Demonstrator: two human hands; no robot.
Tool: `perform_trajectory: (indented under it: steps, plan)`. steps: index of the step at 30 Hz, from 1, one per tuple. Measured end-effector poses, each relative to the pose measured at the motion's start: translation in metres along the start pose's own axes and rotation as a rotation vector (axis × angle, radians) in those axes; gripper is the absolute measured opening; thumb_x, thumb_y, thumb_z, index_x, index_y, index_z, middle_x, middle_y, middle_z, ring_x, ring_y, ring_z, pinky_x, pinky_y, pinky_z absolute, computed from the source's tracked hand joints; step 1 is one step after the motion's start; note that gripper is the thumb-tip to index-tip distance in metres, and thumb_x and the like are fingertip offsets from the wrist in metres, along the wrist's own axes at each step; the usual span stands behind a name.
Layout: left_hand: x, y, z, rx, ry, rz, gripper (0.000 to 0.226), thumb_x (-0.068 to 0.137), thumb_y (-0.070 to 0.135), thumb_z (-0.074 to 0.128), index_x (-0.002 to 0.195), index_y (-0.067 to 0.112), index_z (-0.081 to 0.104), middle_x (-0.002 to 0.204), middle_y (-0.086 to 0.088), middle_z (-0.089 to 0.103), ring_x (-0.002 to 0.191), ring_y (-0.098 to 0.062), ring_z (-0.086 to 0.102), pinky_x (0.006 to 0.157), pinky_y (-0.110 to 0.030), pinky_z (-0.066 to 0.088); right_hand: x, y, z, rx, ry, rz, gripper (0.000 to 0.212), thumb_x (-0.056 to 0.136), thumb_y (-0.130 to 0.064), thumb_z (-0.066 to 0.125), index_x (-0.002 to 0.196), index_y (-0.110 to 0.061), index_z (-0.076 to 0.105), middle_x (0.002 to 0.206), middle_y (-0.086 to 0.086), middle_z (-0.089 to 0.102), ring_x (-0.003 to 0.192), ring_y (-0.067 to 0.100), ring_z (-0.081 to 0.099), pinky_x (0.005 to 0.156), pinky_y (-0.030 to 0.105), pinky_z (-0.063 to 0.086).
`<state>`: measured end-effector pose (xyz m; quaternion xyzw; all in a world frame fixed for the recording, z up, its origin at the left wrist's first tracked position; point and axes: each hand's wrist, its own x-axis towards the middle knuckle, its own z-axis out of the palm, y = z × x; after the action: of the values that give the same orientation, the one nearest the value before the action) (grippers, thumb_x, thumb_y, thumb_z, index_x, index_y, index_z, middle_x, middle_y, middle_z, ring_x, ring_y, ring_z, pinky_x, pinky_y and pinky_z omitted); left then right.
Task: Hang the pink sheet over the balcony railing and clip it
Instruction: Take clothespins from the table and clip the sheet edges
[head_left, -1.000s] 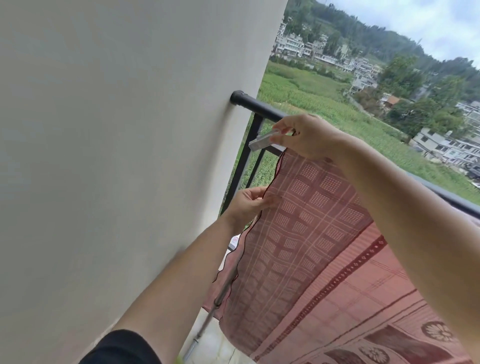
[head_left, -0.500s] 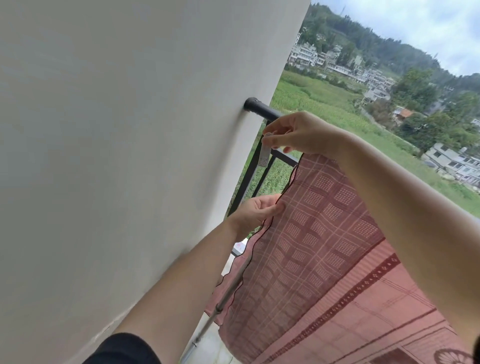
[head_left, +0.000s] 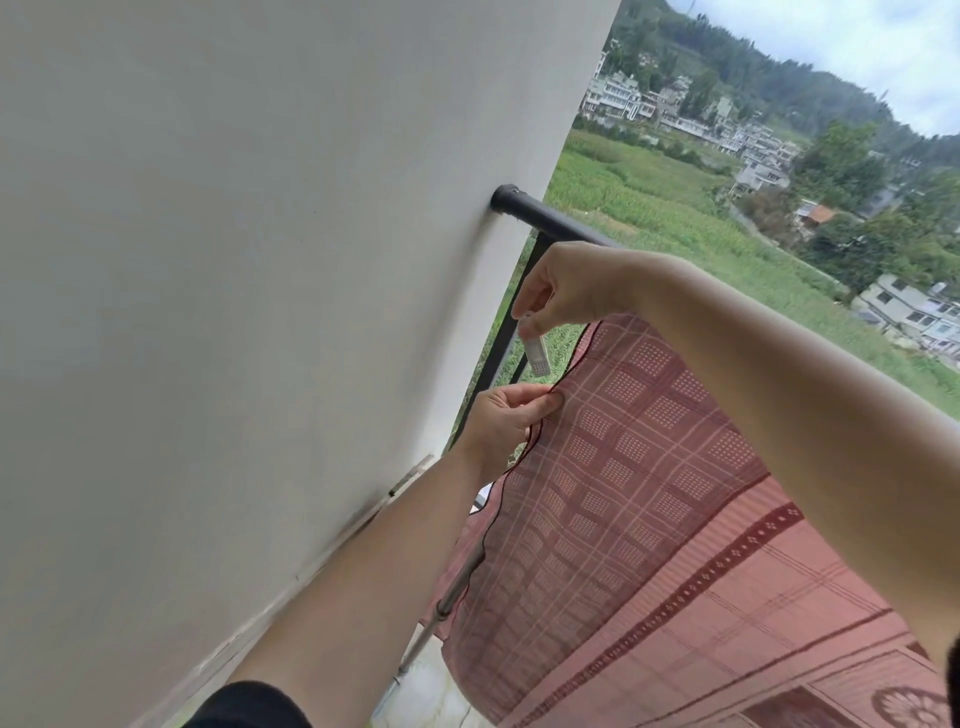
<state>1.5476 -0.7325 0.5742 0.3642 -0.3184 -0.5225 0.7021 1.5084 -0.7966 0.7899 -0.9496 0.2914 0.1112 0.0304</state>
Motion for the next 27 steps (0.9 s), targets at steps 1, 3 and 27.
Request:
perform_trajectory:
  steps: [1,3,27]
  plan:
    - [-0.001,0.001,0.0,-0.004,-0.004,-0.004,0.029,0.088,0.012,0.069,0.111,-0.006,0.069,0.11,-0.025,0.069,0.099,-0.037,0.068,0.09,-0.048,0.056,0.002,-0.001,0.003,-0.041,-0.007,-0.006,0.033,0.081,-0.044,0.078,0.11,-0.03,0.075,0.107,-0.016,0.071,0.097,0.004,0.063,0.092,0.025,0.047]
    - [-0.001,0.003,-0.001,-0.02,-0.009,-0.009,0.03,0.088,0.011,0.07,0.111,-0.007,0.068,0.111,-0.027,0.068,0.096,-0.034,0.068,0.087,-0.046,0.057,0.005,-0.002,0.009,-0.097,-0.028,-0.014,0.029,0.081,-0.04,0.078,0.108,-0.029,0.075,0.105,-0.013,0.07,0.098,0.008,0.063,0.094,0.029,0.049]
    - [-0.005,0.015,-0.001,0.088,0.011,-0.075,0.027,0.085,0.013,0.073,0.106,-0.003,0.071,0.102,-0.015,0.071,0.099,-0.024,0.068,0.091,-0.046,0.047,-0.005,-0.006,0.012,-0.17,-0.055,-0.034,0.045,0.086,-0.056,0.067,0.123,-0.031,0.067,0.119,-0.01,0.067,0.11,0.012,0.06,0.103,0.039,0.047]
